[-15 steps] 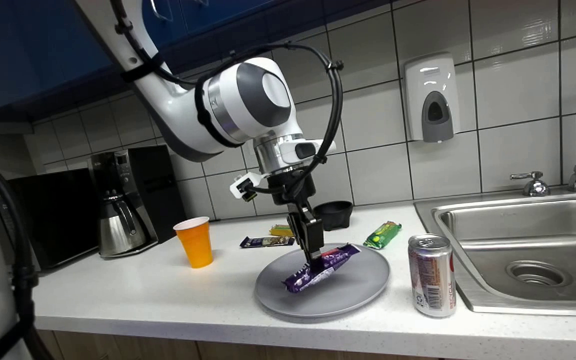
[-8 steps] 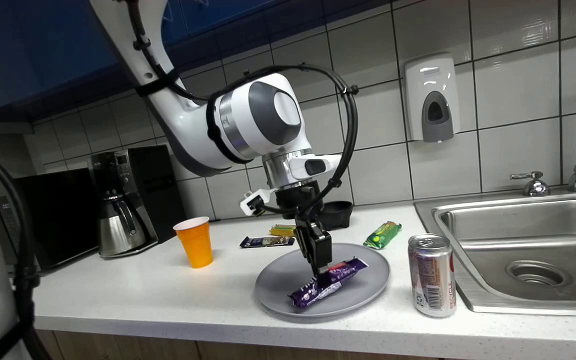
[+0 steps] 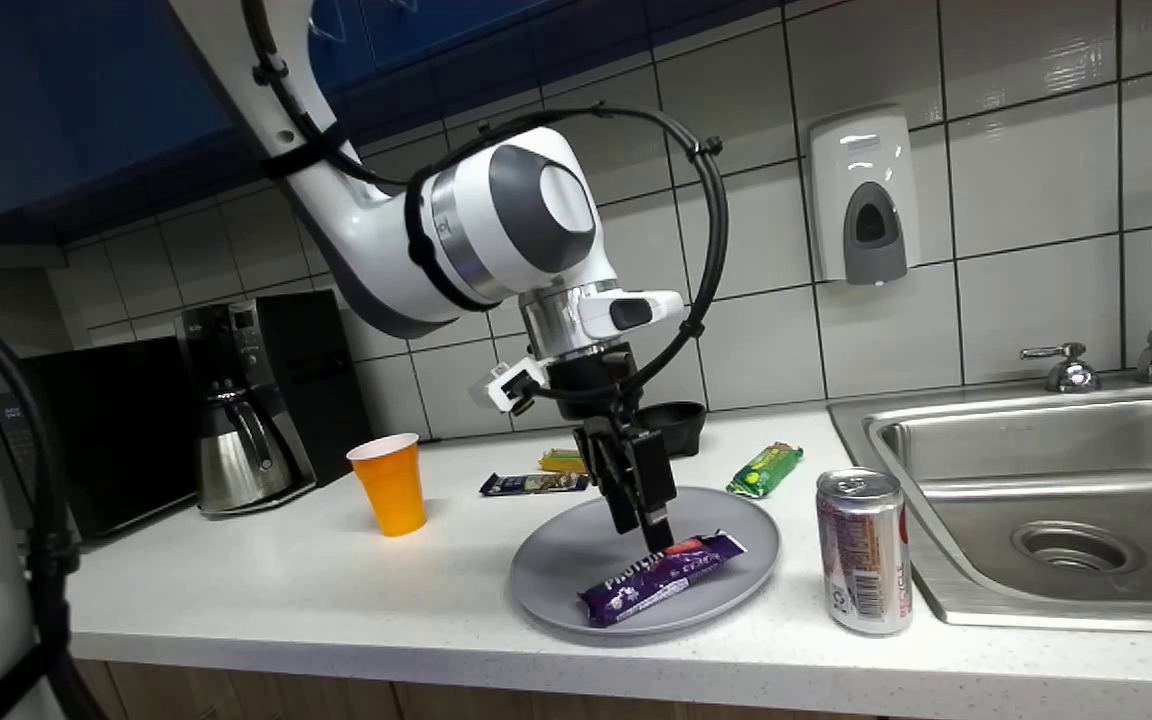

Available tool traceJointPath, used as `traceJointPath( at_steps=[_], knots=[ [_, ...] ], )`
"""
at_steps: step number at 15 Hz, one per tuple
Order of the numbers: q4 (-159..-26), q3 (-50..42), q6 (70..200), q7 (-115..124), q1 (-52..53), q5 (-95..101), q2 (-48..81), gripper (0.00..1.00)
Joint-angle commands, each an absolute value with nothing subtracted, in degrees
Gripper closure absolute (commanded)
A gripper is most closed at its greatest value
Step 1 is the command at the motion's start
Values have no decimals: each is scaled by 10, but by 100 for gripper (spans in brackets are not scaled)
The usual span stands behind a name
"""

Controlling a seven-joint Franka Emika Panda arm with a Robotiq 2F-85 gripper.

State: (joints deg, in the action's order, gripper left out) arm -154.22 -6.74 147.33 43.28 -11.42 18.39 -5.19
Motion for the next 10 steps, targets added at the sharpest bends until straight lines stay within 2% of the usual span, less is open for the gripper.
traceJointPath(
  at_steps=[1,9,10],
  knots=[
    [-1532,-68,1438,374,-114,172,-97,1],
    [-1475,-92,1420,196,-123,123,-101,0],
    [-1494,-76,1445,254,-127,144,-96,0]
  ],
)
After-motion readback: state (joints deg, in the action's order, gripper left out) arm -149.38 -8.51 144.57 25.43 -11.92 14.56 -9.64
